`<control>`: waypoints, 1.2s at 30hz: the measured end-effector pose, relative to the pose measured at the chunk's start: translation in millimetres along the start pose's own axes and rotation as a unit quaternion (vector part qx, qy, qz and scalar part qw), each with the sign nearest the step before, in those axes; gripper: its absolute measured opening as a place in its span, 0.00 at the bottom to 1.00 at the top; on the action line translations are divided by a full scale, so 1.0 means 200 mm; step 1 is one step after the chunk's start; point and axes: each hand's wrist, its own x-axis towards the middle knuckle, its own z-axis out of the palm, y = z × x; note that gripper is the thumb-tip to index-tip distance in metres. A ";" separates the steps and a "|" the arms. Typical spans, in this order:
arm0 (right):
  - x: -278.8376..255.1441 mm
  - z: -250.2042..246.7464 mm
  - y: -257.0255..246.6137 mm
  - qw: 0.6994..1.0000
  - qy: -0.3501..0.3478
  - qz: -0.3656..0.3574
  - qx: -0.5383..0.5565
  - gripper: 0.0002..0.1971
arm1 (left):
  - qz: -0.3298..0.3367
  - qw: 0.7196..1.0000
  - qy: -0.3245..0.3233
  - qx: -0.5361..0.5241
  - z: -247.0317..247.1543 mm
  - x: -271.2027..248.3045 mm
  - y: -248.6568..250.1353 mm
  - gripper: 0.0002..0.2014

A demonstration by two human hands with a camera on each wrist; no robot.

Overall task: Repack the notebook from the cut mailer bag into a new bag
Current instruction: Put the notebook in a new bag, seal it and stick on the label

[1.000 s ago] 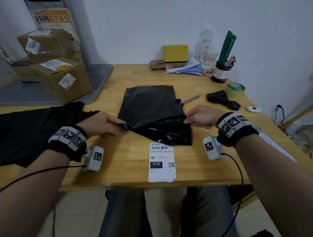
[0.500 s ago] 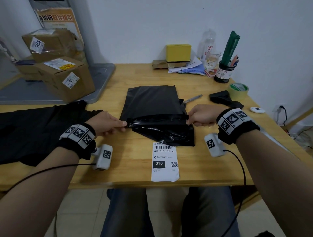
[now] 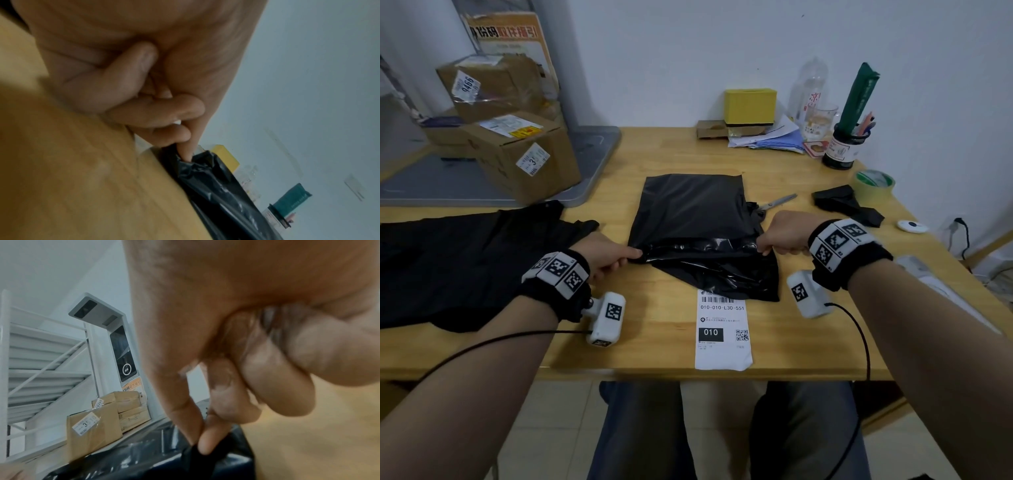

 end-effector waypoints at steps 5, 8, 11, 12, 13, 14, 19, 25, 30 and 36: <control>-0.01 -0.02 0.04 1.000 0.002 0.004 0.025 0.15 | 0.031 0.999 -0.009 -0.018 -0.03 -0.05 0.01 0.15; -0.03 -0.07 0.03 0.995 0.030 -0.018 0.092 0.17 | 0.099 0.984 -0.030 -0.147 -0.07 -0.16 0.07 0.09; -0.05 -0.09 -0.05 0.976 0.018 -0.081 0.203 0.17 | 0.145 0.959 -0.126 -0.209 -0.05 -0.27 0.18 0.10; -0.05 -0.07 -0.10 0.969 0.002 -0.101 0.226 0.17 | 0.151 0.955 -0.160 -0.201 -0.02 -0.29 0.23 0.12; -0.03 -0.05 -0.15 0.963 -0.014 -0.118 0.241 0.16 | 0.153 0.953 -0.185 -0.187 0.02 -0.30 0.27 0.14; -0.01 -0.02 -0.20 0.958 -0.027 -0.129 0.253 0.16 | 0.153 0.952 -0.201 -0.174 0.07 -0.29 0.31 0.15; 0.16 0.17 -0.33 0.940 -0.085 -0.104 0.314 0.16 | 0.130 0.958 -0.208 -0.151 0.22 -0.18 0.40 0.14; 0.24 0.26 -0.29 0.940 -0.130 -0.057 0.311 0.14 | 0.105 0.956 -0.229 -0.153 0.24 -0.08 0.36 0.13; 0.25 0.25 -0.27 0.932 -0.127 -0.031 0.339 0.12 | 0.083 0.945 -0.251 -0.194 0.19 -0.06 0.33 0.13; 0.25 0.20 -0.20 0.944 -0.097 -0.004 0.314 0.12 | 0.070 0.952 -0.209 -0.212 0.08 -0.02 0.24 0.13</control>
